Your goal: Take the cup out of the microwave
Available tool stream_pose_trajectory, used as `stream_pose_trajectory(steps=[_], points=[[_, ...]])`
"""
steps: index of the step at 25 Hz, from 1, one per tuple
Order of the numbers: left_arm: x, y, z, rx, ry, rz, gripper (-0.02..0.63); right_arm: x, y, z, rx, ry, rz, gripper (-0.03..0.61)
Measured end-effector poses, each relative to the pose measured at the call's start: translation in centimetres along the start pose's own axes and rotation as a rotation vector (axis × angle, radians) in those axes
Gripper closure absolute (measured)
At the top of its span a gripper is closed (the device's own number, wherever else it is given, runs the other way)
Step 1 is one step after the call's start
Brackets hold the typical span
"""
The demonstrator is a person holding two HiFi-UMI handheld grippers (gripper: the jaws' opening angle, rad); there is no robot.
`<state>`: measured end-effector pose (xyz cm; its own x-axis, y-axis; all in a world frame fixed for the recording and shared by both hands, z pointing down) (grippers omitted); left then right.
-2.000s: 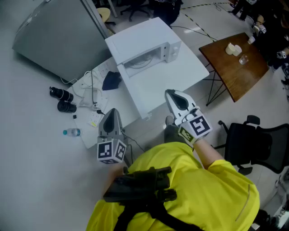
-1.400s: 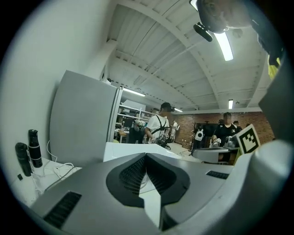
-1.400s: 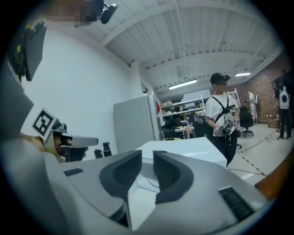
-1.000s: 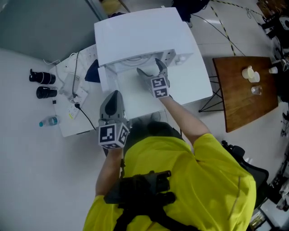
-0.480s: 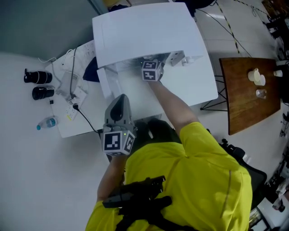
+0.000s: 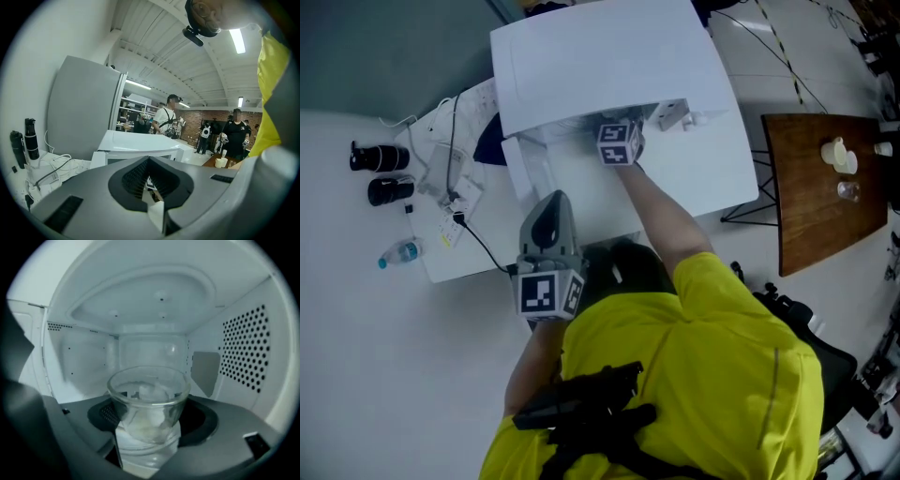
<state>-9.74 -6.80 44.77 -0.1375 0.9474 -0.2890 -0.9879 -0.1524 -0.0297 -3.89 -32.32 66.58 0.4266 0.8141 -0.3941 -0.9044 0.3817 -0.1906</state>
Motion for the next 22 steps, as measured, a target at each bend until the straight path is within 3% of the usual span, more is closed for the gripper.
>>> stream_pose_trajectory(steps=[3,6,12,18,22], points=[[-0.1,0.1,-0.1,-0.001,-0.01,-0.002,0.614,3.3,1.4,-0.4,0.058,-0.032,-0.092,0.229],[-0.3,0.3,-0.2,0.008,-0.016,-0.004,0.614,7.7,2.1,-0.4,0.044,-0.043,-0.154,0.229],[-0.7,-0.6,0.1,0.004,-0.015,0.007,0.614,17.7,-0.7,0.0,-0.005,-0.025,-0.167,0.229],[-0.8,-1.8,-0.2,-0.039,-0.026,0.032,0.614,22.5,-5.9,5.9,-0.004,0.08,-0.121,0.229],[-0.5,-2.3,-0.3,-0.021,-0.032,0.032,0.614,21.8,-2.7,10.1,0.017,0.133,-0.19,0.229]])
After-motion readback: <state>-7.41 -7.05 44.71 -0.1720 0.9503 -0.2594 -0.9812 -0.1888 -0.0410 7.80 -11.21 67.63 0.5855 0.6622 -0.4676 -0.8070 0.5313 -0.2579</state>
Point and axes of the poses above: the fingertips, and each gripper's own axes: x backward along the fingers, y to its left, z out of its underside, the point moved 4 cm from there along x, backward along the fingers, and after that the axes turned 14 degrees about -x, right-handed, at the moved point
